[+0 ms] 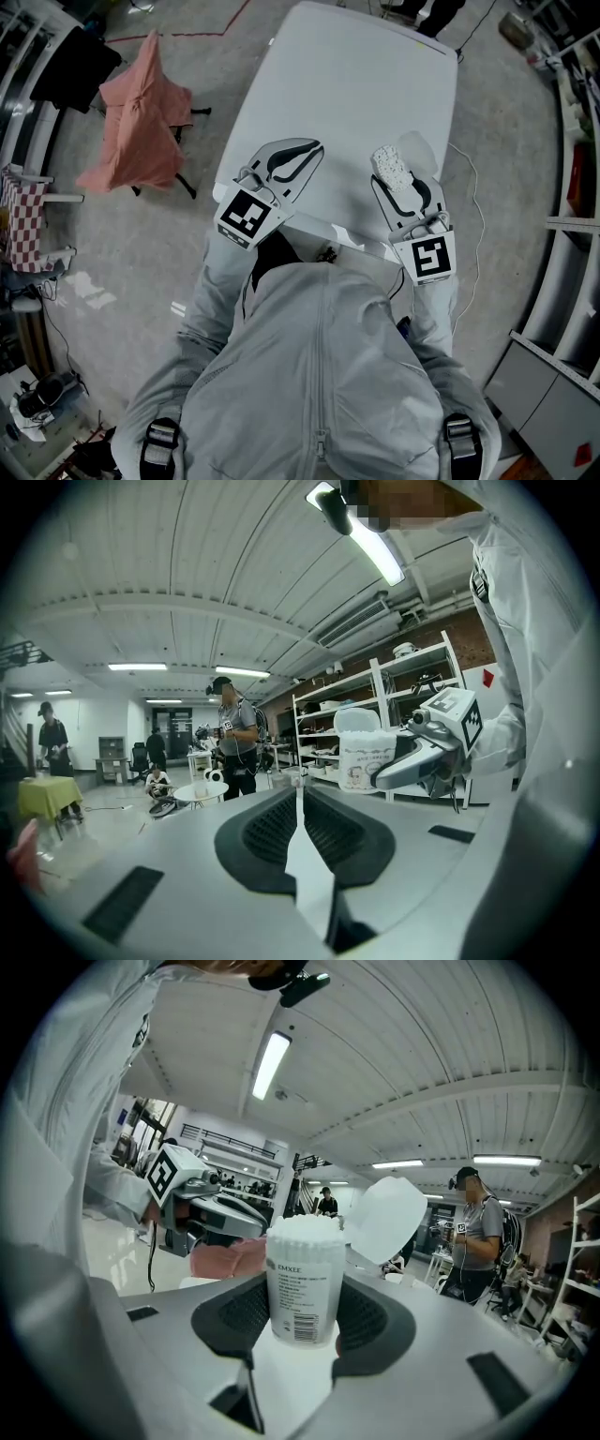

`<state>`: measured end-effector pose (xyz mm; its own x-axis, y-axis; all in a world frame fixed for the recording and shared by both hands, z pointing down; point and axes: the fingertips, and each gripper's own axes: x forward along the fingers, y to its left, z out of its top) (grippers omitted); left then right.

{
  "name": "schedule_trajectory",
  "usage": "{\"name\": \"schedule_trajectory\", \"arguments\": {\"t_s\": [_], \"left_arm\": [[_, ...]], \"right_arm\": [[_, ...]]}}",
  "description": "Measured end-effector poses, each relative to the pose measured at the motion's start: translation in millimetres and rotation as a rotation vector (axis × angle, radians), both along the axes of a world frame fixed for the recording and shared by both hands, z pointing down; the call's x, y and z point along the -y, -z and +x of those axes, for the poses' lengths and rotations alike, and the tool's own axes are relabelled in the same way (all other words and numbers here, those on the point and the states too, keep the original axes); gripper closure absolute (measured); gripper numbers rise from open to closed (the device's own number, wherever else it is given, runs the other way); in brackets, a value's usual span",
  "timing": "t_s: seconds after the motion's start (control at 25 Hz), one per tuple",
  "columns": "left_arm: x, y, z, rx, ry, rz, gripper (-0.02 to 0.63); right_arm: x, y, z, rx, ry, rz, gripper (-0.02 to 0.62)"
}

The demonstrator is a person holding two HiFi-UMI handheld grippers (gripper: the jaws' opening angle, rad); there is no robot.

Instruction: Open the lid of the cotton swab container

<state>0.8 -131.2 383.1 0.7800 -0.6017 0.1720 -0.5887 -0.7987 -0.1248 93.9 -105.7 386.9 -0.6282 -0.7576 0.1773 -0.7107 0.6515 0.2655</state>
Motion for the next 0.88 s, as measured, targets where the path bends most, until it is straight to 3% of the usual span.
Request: {"name": "schedule_trajectory", "arguments": {"t_s": [0.48, 0.88], "left_arm": [[-1.7, 3.2, 3.7, -0.025, -0.014, -0.009, 0.568], [2.8, 2.3, 2.4, -0.049, -0.004, -0.015, 0.568]], "right_arm": [[0.0, -1.1, -3.4, 0.04, -0.007, -0.018, 0.377], [1.6, -12.0, -0.9, -0.018, -0.019, -0.065, 0.379]]}}
